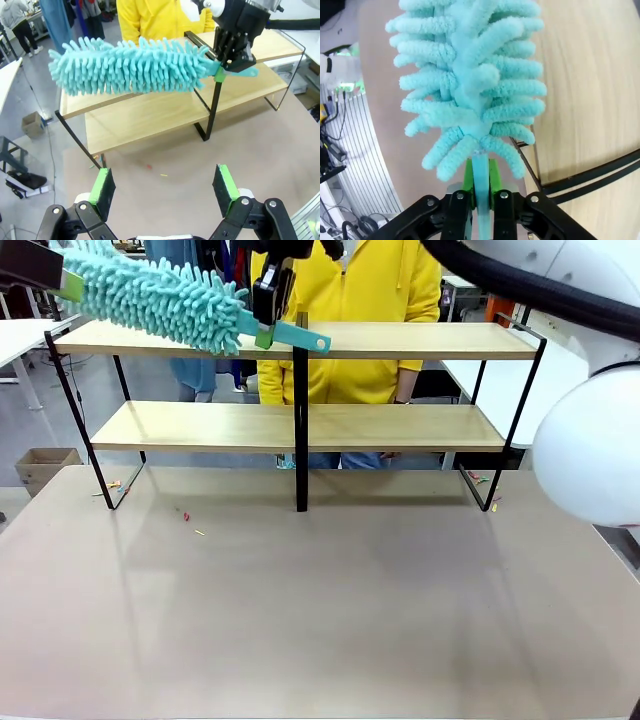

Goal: Clean the shelves.
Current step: Clean another randomly selected level of the Shelf with the Duster.

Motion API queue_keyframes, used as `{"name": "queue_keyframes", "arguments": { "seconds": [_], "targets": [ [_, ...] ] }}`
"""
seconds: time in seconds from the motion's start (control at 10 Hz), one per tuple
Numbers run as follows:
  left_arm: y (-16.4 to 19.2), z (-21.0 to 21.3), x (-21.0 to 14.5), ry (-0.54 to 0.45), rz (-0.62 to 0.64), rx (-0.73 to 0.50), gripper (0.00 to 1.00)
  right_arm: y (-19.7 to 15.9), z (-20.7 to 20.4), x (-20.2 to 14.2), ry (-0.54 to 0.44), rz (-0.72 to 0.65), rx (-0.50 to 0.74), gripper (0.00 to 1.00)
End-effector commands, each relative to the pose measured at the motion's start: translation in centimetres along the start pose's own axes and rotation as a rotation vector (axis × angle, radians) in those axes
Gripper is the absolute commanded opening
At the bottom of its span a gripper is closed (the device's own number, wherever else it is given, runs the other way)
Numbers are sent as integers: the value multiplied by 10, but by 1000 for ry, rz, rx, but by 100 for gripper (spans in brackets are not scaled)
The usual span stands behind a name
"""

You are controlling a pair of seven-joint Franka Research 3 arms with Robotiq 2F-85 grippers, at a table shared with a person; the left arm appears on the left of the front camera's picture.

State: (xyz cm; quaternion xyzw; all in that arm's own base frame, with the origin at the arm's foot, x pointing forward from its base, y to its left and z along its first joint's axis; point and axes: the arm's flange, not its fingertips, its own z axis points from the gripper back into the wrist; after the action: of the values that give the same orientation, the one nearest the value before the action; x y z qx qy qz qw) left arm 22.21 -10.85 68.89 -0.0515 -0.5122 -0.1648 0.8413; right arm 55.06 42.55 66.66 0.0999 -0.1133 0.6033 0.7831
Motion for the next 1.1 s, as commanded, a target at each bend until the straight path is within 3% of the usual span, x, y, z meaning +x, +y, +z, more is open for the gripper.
{"name": "queue_keyframes", "arguments": {
  "seconds": [0.0,0.4,0.6,0.7,1.0],
  "targets": [
    [1,1,-1,-3,1,-5,100,-47,38,82,-33,-44,-3,12],
    [1,1,-1,-3,1,-5,100,-57,34,101,-49,-316,-149,12],
    [1,1,-1,-3,1,-5,100,-57,32,102,16,-396,-108,12],
    [1,1,-1,-3,1,-5,100,-7,-5,14,-60,-289,-109,12],
    [1,1,-1,-3,1,-5,100,-13,-6,25,0,-327,-156,12]
  ]
}}
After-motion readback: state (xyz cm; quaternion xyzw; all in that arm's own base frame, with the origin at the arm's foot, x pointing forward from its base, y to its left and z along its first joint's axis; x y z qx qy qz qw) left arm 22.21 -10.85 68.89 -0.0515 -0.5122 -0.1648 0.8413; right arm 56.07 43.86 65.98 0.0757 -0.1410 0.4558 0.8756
